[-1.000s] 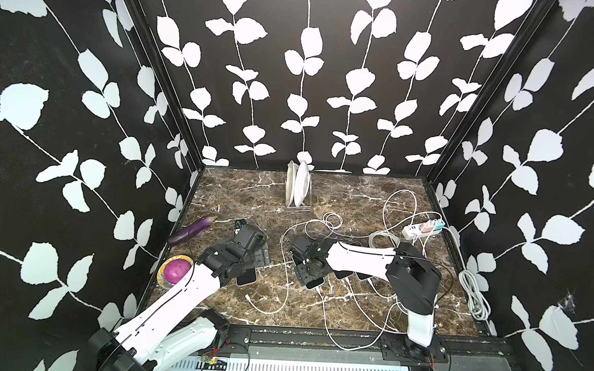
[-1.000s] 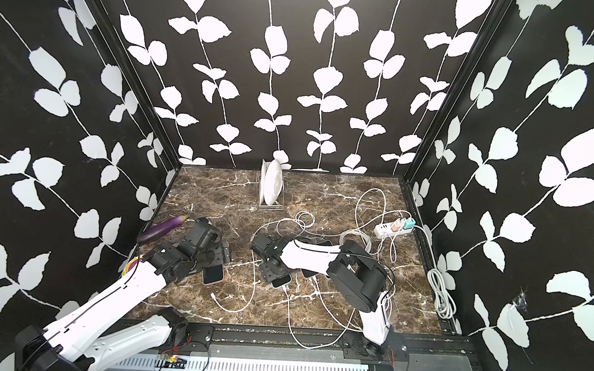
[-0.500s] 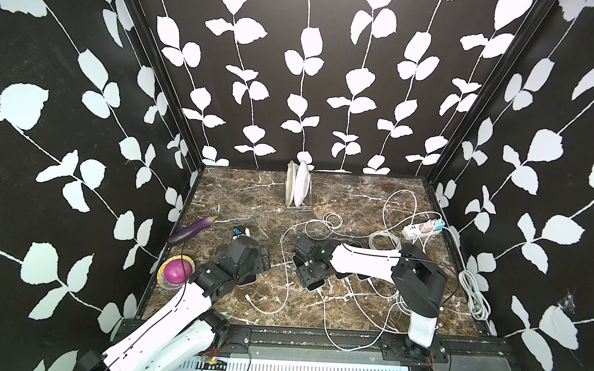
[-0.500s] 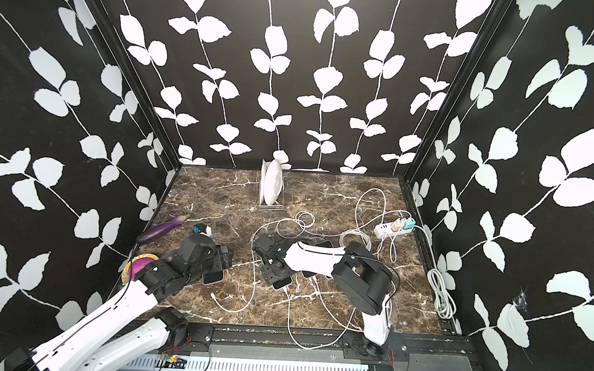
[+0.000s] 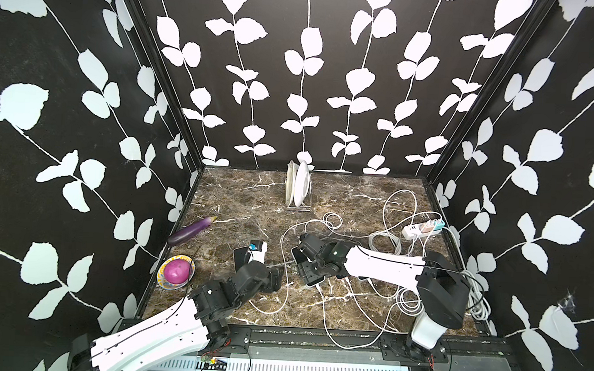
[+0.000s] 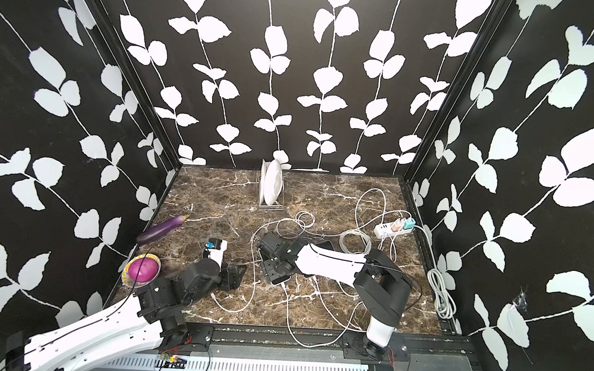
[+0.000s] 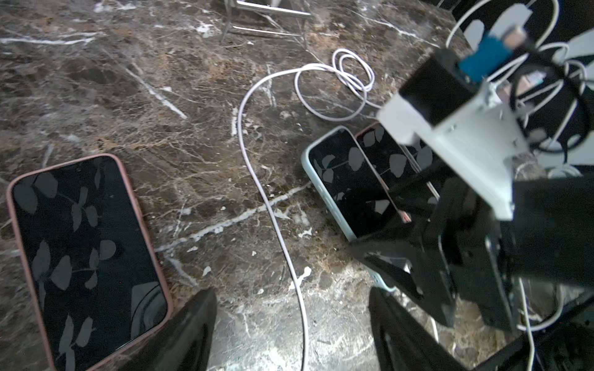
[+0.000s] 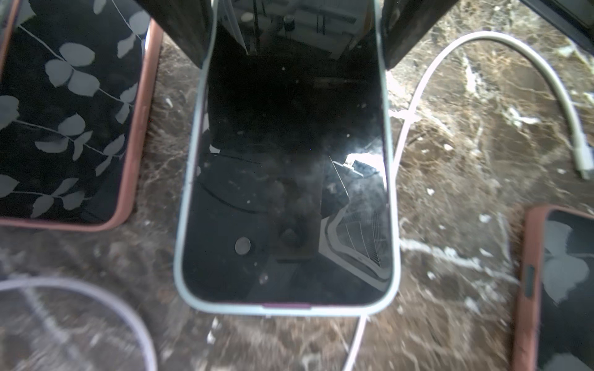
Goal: Unplug the charging cable from the phone
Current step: Pick up the phone at the center of the board, then remove the charging cable from the phone.
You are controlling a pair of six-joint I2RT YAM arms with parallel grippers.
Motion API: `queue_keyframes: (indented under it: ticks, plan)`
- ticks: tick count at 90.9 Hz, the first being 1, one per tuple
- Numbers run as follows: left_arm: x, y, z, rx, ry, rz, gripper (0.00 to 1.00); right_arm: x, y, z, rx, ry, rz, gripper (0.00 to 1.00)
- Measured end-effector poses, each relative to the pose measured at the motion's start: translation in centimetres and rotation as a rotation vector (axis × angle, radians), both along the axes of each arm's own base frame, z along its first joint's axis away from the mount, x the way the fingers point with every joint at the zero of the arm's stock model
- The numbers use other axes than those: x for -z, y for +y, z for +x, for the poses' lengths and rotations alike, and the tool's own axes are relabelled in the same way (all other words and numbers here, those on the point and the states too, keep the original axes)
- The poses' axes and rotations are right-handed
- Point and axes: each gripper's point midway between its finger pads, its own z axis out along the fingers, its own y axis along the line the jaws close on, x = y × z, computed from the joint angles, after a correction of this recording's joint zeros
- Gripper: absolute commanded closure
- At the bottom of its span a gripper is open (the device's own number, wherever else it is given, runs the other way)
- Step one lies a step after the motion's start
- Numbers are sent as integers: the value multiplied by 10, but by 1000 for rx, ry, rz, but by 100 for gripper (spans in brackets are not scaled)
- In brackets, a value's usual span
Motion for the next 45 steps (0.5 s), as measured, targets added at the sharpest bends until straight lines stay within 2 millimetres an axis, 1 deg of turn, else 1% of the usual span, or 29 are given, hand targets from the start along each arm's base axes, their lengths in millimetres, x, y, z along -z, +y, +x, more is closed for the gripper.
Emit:
queue_keyframes:
  ticks: [9,26,38,45]
  plan:
    - [1,-17,-15,102,-36,-3,29,-6,1,1,11,-9,24,100]
    - [3,-43,-36,232,-54,-48,29,-13,5,4,35,-21,56,100]
    - [13,-59,-47,291,-18,-93,28,-15,6,7,59,-26,69,100]
    - [23,-66,-52,310,19,-113,31,-18,6,8,74,-32,79,100]
